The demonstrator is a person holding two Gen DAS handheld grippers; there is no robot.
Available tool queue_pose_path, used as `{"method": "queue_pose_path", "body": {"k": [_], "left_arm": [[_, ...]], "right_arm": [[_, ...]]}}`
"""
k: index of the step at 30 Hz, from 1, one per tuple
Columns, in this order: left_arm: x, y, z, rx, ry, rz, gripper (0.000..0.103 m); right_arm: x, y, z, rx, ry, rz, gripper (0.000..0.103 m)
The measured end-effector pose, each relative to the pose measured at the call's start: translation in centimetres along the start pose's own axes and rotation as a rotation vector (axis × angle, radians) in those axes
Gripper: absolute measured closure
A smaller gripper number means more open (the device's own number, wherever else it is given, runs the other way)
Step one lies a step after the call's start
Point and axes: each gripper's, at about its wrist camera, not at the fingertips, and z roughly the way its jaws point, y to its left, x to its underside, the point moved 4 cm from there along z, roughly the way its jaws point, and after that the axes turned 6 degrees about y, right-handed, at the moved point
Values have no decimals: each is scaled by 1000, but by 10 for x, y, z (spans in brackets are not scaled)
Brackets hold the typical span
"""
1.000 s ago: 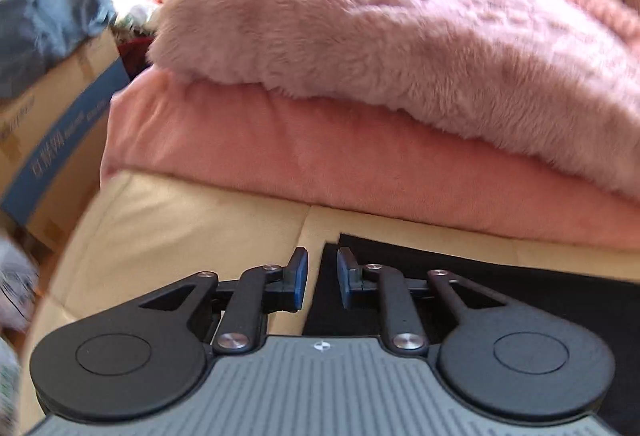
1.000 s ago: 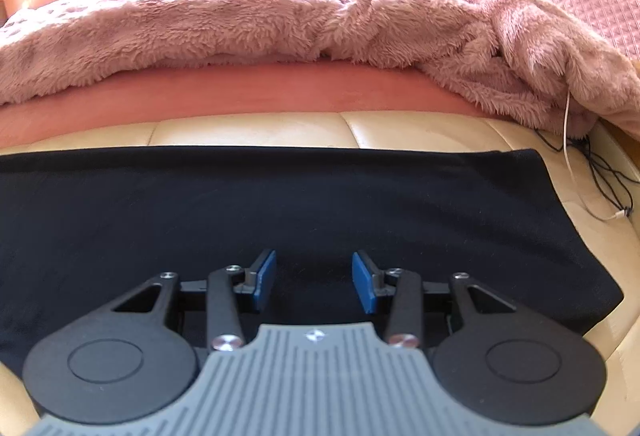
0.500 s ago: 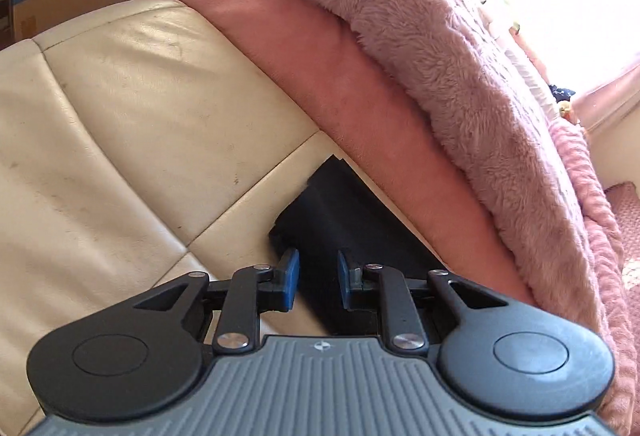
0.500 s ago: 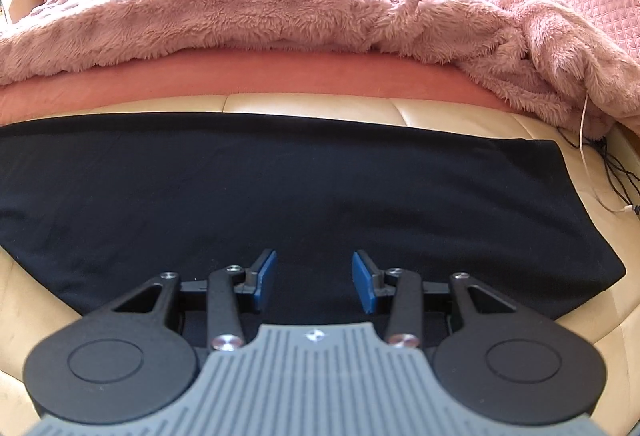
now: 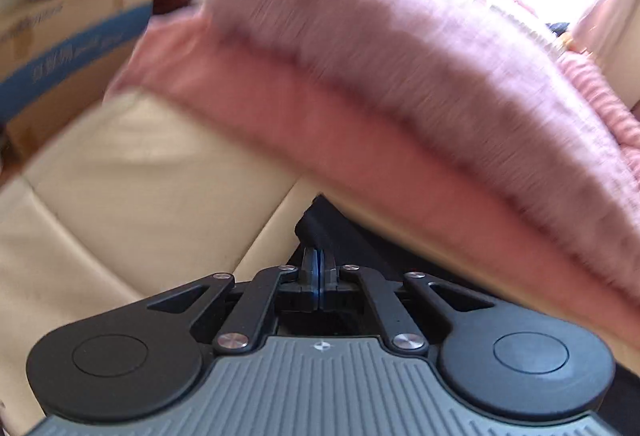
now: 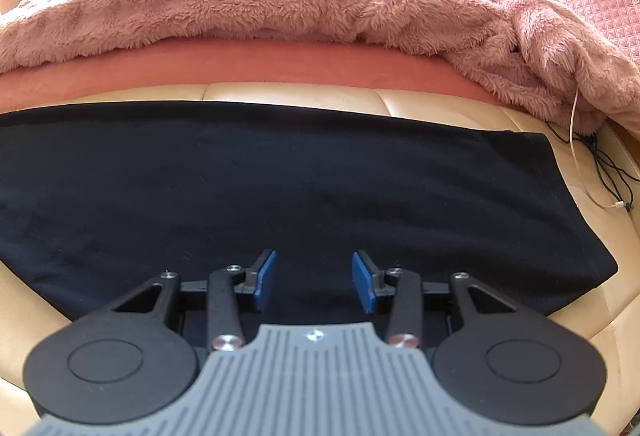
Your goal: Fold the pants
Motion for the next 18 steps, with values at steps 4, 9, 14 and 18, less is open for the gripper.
{"method": "queue_pose_path", "body": {"k": [4,9,14,18], "left_arm": [[5,17,15,-74,1,-57,96],[7,28,1,-28,-2,-152,60],[25,25,-11,85,31,-251,44],[37,21,-7,145,46,-310,40]], "right_arm": [[1,3,-1,-3,-3,-17,65],[1,2,-8,-3,-12,-25,65],[11,9,-35,-56,-10,-21,65],[32,29,-54,-108,22,-71,65]]}}
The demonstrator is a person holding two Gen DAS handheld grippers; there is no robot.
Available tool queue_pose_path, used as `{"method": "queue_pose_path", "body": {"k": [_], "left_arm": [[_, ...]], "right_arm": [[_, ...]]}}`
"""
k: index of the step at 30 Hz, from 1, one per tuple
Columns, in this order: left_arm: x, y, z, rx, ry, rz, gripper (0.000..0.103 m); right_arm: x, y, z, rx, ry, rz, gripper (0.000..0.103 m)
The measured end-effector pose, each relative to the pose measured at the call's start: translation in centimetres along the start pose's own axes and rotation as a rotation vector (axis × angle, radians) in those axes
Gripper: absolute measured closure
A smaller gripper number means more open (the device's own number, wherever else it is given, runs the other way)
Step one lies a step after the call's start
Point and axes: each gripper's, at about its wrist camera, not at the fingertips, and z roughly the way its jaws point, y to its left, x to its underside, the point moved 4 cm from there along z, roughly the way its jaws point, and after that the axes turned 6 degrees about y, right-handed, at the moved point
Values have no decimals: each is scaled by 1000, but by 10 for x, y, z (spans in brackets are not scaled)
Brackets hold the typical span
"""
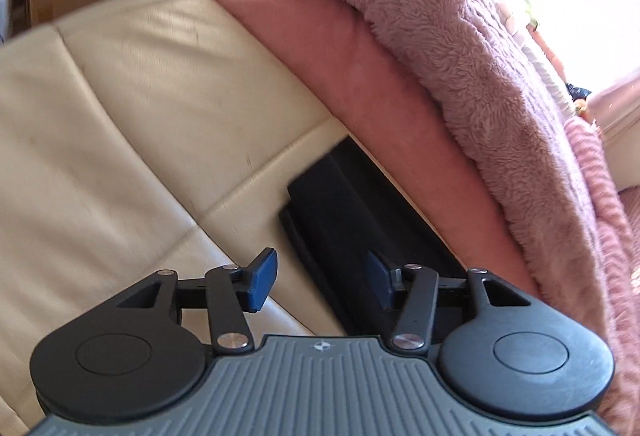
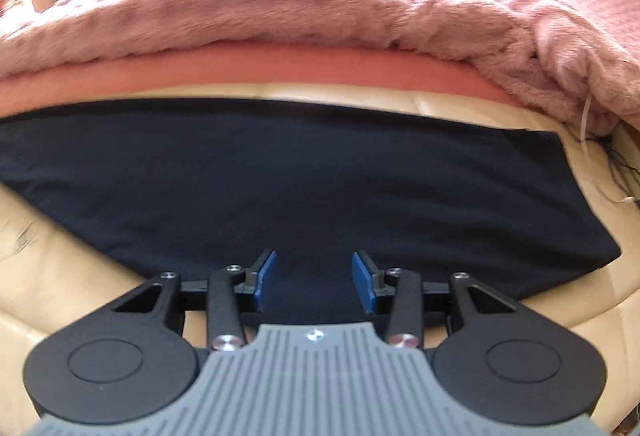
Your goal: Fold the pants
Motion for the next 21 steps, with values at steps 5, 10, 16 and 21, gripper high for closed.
{"method": "queue_pose_path", "body": {"k": [5,10,16,21], "left_arm": [[4,0,6,29,-15,-61,32],[1,-1,9,33,-51,-91,32],[-3,-2,15,-30,-110,-76,83],[-2,2,16,-71,-141,-71,100]], "right_arm": [[27,24,3,63,55,-135,65],[28,23,13,144,63,-220,71],[31,13,24,125,146,-224,103],[30,12,25,124,158,-224,103]]}}
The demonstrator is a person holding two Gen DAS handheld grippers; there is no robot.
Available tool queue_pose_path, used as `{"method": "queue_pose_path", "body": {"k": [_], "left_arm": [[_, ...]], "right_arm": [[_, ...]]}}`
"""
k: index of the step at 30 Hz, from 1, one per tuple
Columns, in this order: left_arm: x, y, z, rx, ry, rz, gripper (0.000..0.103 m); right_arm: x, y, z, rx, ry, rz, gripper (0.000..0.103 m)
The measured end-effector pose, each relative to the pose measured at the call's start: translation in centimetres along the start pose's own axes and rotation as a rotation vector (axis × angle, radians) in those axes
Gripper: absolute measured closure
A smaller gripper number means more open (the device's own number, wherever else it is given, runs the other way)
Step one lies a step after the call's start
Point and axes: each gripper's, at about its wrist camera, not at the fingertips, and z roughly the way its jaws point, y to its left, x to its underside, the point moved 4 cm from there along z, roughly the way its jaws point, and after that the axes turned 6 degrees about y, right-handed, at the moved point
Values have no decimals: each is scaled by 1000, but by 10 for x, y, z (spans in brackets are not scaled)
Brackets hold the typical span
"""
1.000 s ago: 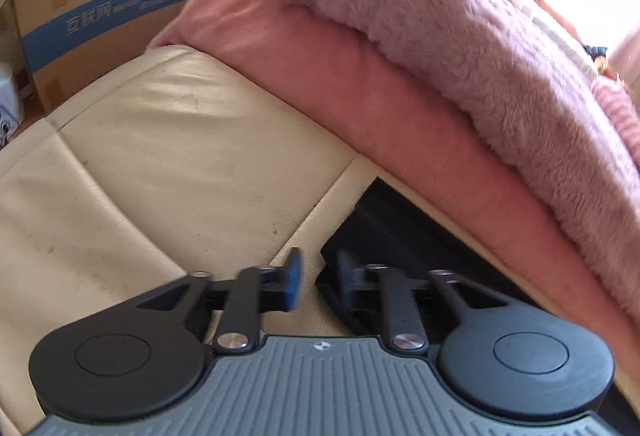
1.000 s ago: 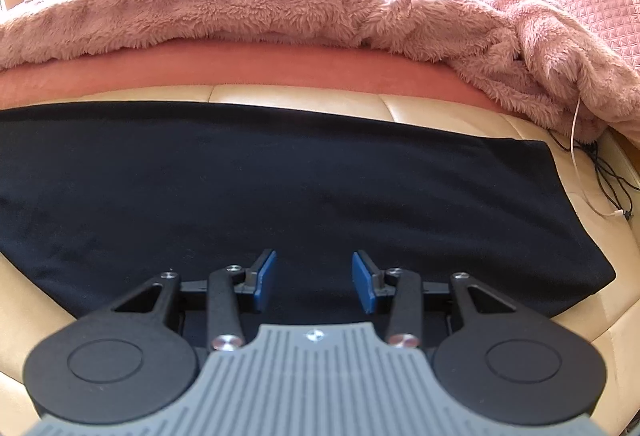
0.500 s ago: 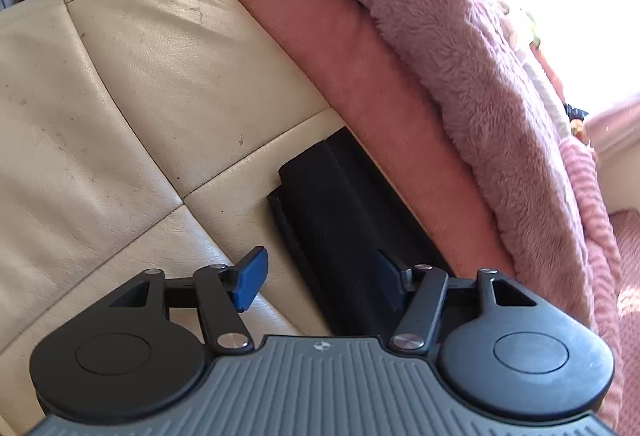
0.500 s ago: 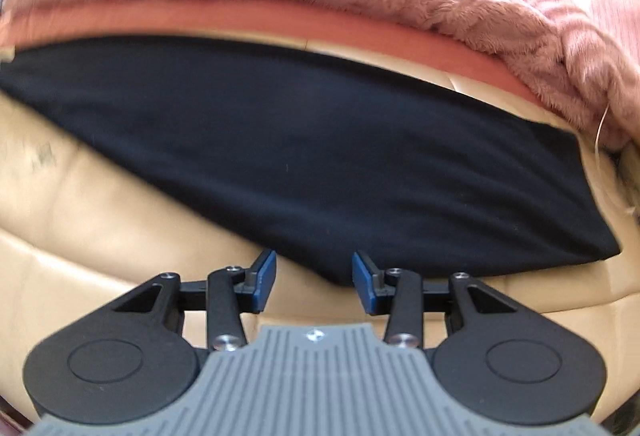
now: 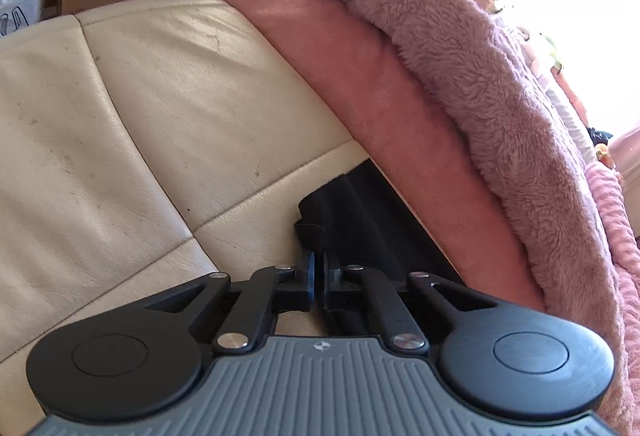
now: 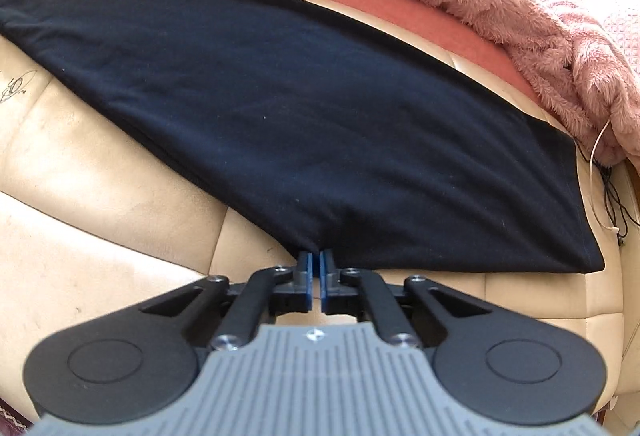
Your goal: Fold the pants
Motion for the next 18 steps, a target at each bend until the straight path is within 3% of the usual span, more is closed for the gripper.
{"method": "queue_pose_path", "body": {"k": [4,11,14,15,18], "left_arm": [[4,6,-16,-47,-37,22,100],[1,41,-65,-108,-78,49,101],[3,32,-93,-82,-129,110,101],[4,23,-101,-64,-146,136,101],[14,-20,-125,-5,-197,252,101]], "right_arm": [[-1,0,-5,-29,22,3,103],[8,15,-23,-159,79,-27,103],[5,17,-38,-250,51,2,77],[5,17,-38,-250,51,2,62],[-5,11,-57,-273,-19,22,56]]}}
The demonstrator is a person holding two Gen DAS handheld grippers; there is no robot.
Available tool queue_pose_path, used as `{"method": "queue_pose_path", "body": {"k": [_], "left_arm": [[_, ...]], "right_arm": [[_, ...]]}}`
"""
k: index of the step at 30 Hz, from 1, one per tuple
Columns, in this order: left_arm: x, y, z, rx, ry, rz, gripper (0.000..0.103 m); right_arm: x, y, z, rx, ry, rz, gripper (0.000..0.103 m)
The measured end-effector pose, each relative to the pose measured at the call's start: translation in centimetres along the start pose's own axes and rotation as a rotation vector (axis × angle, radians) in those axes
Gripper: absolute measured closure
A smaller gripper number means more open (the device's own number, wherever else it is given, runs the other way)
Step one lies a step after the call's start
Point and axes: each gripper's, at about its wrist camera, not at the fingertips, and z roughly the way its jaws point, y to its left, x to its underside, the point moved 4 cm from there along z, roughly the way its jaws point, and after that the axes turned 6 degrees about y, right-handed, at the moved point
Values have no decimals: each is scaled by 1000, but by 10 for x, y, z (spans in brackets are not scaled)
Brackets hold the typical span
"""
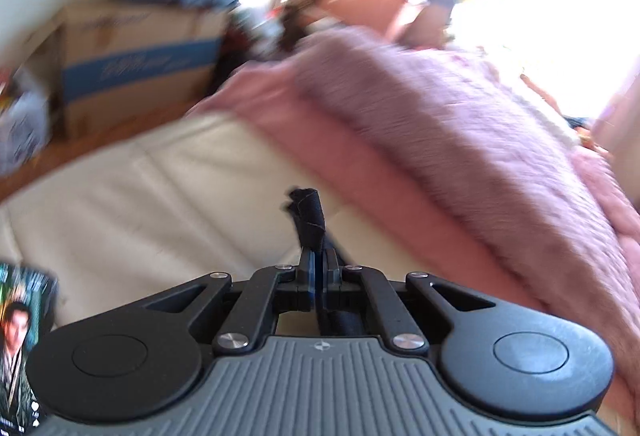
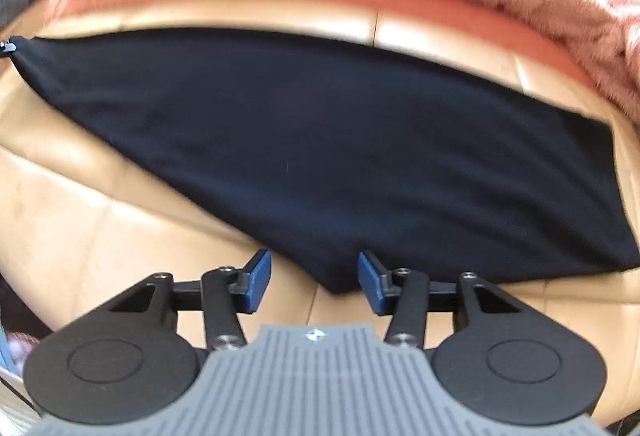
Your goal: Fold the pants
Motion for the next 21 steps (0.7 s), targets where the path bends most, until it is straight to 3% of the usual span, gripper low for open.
{"method": "queue_pose_path", "body": {"k": [2,5,10,15,18,21], "left_arm": [[1,-37,-15,40,-35,100,101],[16,-99,-33,73,-84,289,101],[75,-196,-42,128,-121,585,101],[186,-254,-24,210,10,853,101],[260,-260,-1,236,153,1014,101],[300,-246,12,221,277,1065,99]], "right_arm": [[-9,-5,-10,34,-51,16,49],[-19,-15,-15,49,-102,66,49],[-23,-20,-17,6,-161,121,49],[-13,-20,-12,-32,-169,141,49],[-7,-24,-8,-47,-157,165,49],[3,-22,-6,-62,-138,175,49]]}}
